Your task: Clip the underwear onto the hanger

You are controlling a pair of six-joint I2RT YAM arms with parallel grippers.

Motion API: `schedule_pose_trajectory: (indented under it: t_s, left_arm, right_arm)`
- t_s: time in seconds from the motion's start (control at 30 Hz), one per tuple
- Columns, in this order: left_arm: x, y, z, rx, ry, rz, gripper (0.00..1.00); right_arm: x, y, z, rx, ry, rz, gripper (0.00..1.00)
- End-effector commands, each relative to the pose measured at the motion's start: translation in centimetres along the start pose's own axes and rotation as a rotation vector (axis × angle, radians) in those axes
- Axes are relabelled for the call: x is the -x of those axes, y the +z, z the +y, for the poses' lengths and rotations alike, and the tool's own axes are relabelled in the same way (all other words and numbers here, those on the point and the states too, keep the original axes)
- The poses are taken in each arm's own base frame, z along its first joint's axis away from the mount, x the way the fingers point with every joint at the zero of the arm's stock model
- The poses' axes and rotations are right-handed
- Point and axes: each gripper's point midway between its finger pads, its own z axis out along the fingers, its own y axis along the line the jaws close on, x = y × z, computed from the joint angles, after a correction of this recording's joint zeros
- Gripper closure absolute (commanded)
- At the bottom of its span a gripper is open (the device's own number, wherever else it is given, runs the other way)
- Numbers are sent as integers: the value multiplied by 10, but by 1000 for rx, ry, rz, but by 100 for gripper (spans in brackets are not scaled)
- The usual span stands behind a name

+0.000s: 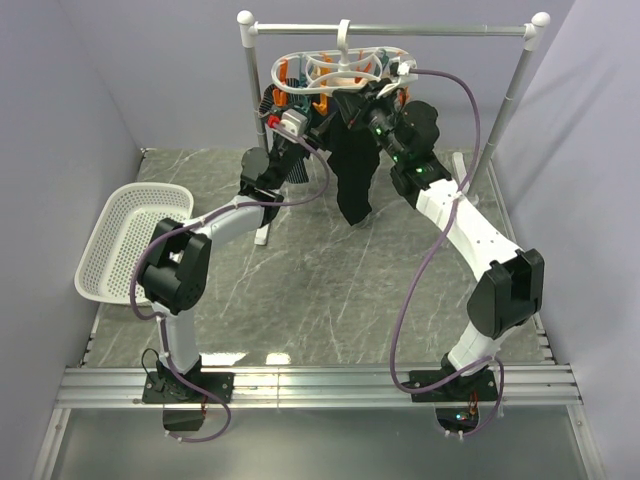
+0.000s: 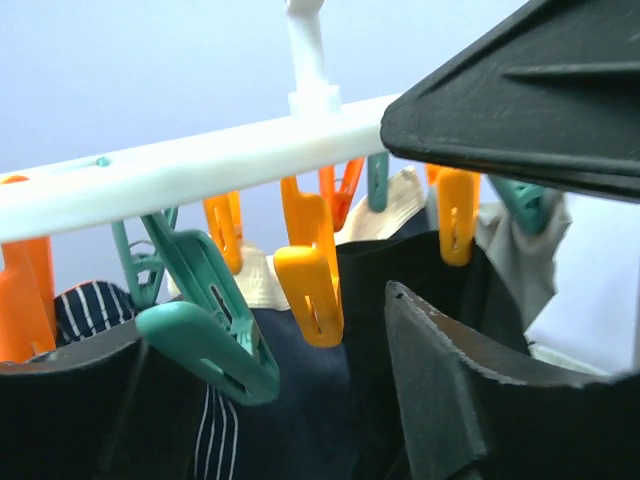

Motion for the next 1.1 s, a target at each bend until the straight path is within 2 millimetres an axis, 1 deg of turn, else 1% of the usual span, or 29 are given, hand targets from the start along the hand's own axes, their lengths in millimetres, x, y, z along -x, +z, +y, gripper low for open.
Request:
schedule_pose_trajectory:
  t_s: [0.0,0.1,0.13,0.2,0.23,0.3,0.33,0.4,0.43,0.47,0.53,0.7,0.83,0.9,1.0,1.07]
  left_arm:
    - [41,6,-7,-46,-31,-125,31]
    - [43,6,-8,-54,-33,-131,40]
    - [42,5,-9,-60,-32,-129,46]
    - [44,5,-10,-65,-31,-129,53]
    - [43,4,-11,-70,-33,-123,61]
    - [46,4,-11,-76,-25,-125,66]
    - [44,3,-12,-78,-27,-116,72]
    - [47,3,-12,-81,-23,-113,77]
    - [47,2,-12,-83,-25,-109,79]
    - [49,2,-13,-87,-23,-110,79]
    - [50,1,-14,-95,-23,-111,81]
    - [52,0,-14,-99,-25,-108,85]
    - [53,-2,-16,-115,-30,-106,87]
    - [54,-2,-15,-116,-27,-106,87]
    - [54,-2,-16,-123,-25,-106,87]
    - [54,-3,-17,-128,-25,-105,87]
  right_arm:
    - [37,-11,14,34,-2,-70,80]
    - [36,-12,15,50,-2,-62,80]
    - [36,-12,13,48,4,-61,80]
    - [36,-12,14,62,7,-61,79]
    - [36,-12,15,72,12,-57,76]
    - [36,-12,16,92,16,-55,74]
    - [36,-13,17,110,18,-49,71]
    - [33,-12,18,125,14,-33,68]
    - [34,-11,17,130,12,-31,64]
    - [30,-11,18,151,11,-15,62]
    - [29,-11,21,176,10,-10,59]
    - [19,-9,17,190,-2,9,57]
    - [14,-8,15,194,-30,17,60]
    - [12,-7,14,190,-34,19,61]
    - [10,-4,9,175,-36,15,63]
    - [5,0,5,163,-29,24,64]
